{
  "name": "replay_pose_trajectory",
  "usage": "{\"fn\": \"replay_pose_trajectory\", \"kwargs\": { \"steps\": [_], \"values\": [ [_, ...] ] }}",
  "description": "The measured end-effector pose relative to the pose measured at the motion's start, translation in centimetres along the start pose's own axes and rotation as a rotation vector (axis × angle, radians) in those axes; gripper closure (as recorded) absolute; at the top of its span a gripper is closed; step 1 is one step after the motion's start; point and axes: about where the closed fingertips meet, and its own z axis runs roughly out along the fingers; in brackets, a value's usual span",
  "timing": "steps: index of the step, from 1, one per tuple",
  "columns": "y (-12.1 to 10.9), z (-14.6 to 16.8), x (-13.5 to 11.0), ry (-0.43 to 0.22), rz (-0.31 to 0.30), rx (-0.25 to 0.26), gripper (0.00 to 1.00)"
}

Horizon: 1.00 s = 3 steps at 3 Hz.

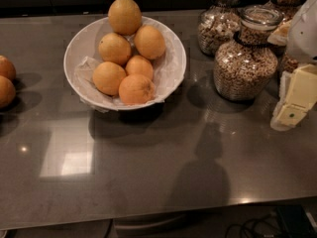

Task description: Pick orange from white bowl

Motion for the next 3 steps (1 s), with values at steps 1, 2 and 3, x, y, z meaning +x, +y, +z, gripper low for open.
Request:
{"fn": "replay_pose_trajectory", "kwargs": {
  "steps": [1,2,3],
  "values": [
    [0.0,0.0,0.0,0.000,0.000,0.000,0.00],
    [-1.8,1.0,-1.7,-0.043,-0.004,0.030,0.00],
    [-4.9,2.3,-5.2,-0.090,-0.042,0.058,0.00]
  ]
}}
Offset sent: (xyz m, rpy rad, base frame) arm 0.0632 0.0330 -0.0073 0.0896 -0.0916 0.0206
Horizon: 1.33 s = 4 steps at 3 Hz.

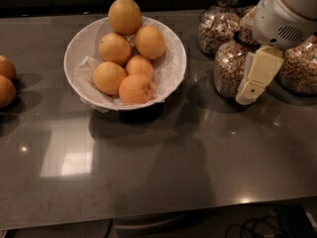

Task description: Pick orange from white bowl

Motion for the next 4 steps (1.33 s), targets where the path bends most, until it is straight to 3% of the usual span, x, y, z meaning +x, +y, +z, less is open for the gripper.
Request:
{"fn": "replay_pose_trajectory", "kwargs": {
  "steps": [1,2,3,4],
  "values": [
    [0.0,0.0,0.0,0.000,0.000,0.000,0.00],
    [-1.0,0.2,-1.4,-0.074,0.026,0.049,0.00],
    [-3.8,0.4,-4.5,-0.212,0.057,0.104,0.00],
    [-6.3,0.3,-6.8,-0.328,0.097,0.127,0.00]
  ]
}}
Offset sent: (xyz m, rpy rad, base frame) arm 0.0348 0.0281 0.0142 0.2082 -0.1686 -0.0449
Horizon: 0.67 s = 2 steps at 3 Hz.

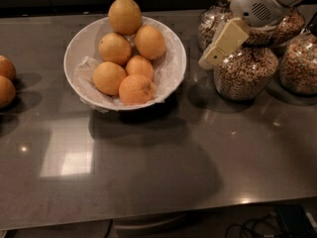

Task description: Pick orange from white bowl

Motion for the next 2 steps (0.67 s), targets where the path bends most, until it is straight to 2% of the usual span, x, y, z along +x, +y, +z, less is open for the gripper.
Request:
{"fn": "replay_pose_trajectory", "kwargs": {
  "steps": [1,2],
  "values": [
    [-1.24,0.80,-1.83,-0.094,0.039,0.005,0.00],
    [-1.24,0.80,-1.83,-0.094,0.039,0.005,0.00]
  ]
}}
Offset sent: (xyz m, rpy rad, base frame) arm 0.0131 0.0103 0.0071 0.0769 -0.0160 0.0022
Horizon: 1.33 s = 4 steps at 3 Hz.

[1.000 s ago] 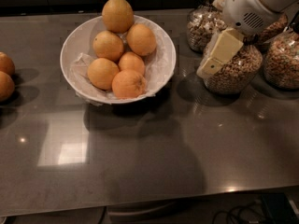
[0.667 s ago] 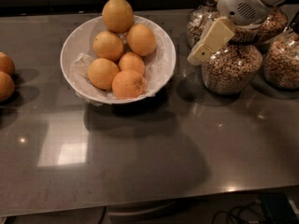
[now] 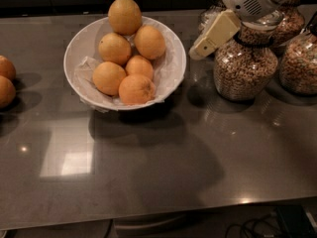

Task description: Pick orange from white bowl

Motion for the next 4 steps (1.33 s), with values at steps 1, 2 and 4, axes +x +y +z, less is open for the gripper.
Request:
{"fn": "replay_pose_trajectory", "kwargs": {
  "steps": [1,2,4],
  "values": [
    [-0.7,0.9,-0.1,-0.029,0.019,0.024,0.00],
    [-2.6,2.7,-0.7,-0.100,0.079,0.052,0.00],
    [-4.7,5.6,-3.6,-0.211,0.106,0.029,0.00]
  ]
}}
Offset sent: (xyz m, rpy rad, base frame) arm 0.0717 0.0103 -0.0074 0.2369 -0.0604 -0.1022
